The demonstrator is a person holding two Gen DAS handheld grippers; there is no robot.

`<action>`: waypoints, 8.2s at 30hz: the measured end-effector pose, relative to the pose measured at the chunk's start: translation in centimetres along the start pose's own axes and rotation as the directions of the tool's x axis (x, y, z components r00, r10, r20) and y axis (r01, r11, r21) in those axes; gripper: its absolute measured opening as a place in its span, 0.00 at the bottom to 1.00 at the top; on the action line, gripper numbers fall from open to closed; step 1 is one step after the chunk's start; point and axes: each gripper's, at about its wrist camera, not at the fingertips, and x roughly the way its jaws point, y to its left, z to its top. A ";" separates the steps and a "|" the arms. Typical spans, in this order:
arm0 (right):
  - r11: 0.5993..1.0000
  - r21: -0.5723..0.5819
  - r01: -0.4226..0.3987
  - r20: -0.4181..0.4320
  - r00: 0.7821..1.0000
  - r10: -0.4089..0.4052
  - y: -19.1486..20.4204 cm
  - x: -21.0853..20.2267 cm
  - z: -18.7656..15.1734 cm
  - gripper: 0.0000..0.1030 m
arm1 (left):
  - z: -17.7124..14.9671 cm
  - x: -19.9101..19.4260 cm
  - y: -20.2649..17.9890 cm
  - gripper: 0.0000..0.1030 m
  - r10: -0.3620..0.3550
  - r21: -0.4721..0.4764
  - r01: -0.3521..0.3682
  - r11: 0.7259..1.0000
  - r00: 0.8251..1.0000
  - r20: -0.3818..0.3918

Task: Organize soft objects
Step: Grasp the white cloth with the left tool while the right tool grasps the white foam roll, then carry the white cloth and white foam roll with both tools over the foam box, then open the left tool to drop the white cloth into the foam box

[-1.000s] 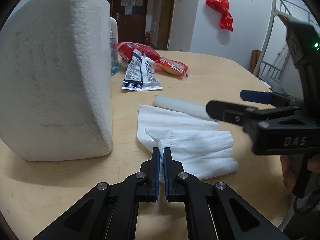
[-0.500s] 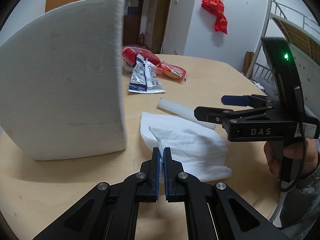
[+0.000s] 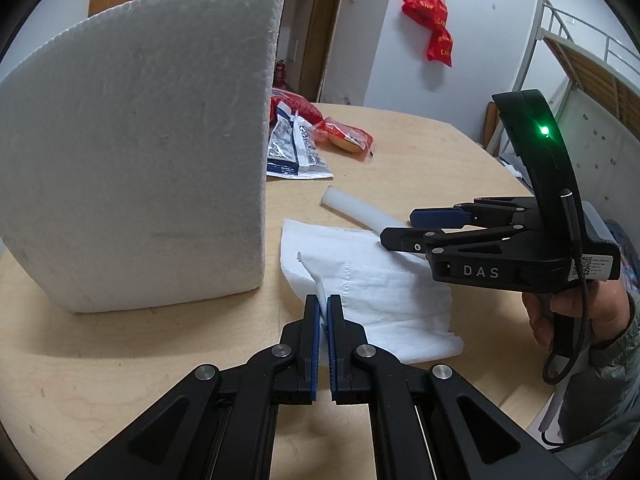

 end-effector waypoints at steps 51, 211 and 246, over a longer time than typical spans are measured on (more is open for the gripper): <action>0.981 0.174 -0.090 0.423 0.906 0.008 -0.8 -17.7 -5.8 0.17 | -0.1 -15.0 -3.4 0.04 0.078 0.009 -0.087 0.996 0.927 0.367; 0.983 -0.089 -0.161 0.455 0.871 0.184 7.8 -13.6 9.5 0.17 | 11.0 -12.3 9.1 0.05 0.344 -0.161 -0.306 0.938 0.864 0.367; 0.979 -0.105 -0.174 0.441 0.874 0.202 8.6 -12.7 9.5 0.17 | 8.7 -14.3 9.3 0.90 0.392 -0.177 -0.350 0.920 0.829 0.400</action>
